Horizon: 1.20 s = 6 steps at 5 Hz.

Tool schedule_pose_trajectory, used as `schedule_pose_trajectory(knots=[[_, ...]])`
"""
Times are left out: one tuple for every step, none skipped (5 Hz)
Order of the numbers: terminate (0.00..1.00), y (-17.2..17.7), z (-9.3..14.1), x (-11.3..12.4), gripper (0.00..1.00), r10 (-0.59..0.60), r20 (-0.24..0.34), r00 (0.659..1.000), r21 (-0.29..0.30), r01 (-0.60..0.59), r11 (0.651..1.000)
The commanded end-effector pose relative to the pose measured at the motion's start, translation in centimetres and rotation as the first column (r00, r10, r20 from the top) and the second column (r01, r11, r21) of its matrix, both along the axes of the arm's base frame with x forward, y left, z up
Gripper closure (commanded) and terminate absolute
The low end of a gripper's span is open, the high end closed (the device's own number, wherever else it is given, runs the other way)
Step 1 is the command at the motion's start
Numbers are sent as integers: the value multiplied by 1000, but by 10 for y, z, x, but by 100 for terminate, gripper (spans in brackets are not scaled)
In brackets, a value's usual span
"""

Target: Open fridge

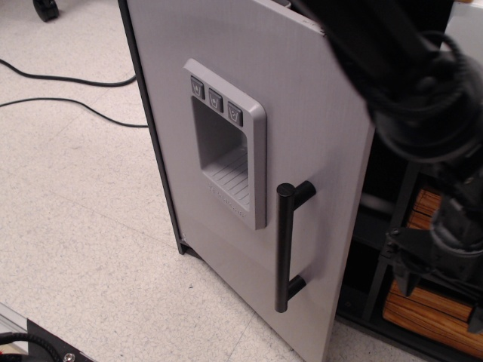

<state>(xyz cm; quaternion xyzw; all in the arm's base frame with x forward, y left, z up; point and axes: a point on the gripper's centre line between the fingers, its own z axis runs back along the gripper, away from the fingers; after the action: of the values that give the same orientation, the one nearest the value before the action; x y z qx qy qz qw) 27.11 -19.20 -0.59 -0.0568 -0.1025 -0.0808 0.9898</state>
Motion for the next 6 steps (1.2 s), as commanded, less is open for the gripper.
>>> schedule_pose_trajectory(knots=[[0, 20, 29, 54, 0, 124, 72, 990, -20, -123, 992], [0, 49, 40, 66, 0, 204, 63, 977, -20, -203, 979], [0, 76, 53, 69, 0, 261, 55, 964, -35, -259, 965], [0, 95, 61, 60, 0, 283, 27, 959, -39, -282, 959], [0, 110, 67, 35, 0, 287, 6, 958, -54, -287, 957], [0, 126, 69, 6, 0, 284, -6, 959, -57, -283, 957]])
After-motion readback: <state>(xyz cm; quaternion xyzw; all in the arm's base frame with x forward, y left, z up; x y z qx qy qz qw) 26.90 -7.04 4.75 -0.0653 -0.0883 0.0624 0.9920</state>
